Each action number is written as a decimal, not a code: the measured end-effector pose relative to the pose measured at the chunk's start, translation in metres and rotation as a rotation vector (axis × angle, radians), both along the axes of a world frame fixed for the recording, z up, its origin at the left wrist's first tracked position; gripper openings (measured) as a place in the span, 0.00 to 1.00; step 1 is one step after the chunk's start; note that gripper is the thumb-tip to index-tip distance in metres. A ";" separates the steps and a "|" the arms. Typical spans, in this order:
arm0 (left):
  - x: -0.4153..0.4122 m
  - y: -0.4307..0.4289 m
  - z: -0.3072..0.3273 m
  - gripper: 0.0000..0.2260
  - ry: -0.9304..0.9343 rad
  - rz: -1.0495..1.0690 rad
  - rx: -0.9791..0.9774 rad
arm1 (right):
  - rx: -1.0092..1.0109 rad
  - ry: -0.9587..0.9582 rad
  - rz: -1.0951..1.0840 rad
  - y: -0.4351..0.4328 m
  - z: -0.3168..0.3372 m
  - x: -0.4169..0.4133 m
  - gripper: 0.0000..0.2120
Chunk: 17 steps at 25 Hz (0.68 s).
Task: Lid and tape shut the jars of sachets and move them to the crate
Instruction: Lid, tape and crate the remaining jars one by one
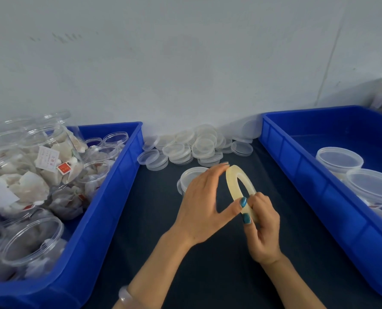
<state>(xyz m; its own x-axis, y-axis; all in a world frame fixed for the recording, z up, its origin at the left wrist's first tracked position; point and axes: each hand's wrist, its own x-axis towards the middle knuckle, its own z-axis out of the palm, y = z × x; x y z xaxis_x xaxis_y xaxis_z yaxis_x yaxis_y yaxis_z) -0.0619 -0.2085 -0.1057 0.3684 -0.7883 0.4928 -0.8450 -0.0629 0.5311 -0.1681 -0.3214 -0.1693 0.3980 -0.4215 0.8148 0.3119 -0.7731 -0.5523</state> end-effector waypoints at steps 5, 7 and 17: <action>0.004 0.008 0.008 0.32 0.085 -0.087 -0.072 | -0.061 -0.007 -0.019 0.002 0.002 0.000 0.21; 0.002 0.010 0.009 0.31 0.061 -0.073 -0.061 | -0.046 0.006 -0.021 0.003 0.002 0.001 0.22; -0.004 0.016 0.005 0.16 0.120 -0.127 -0.309 | 0.118 0.068 0.169 0.022 -0.002 -0.008 0.15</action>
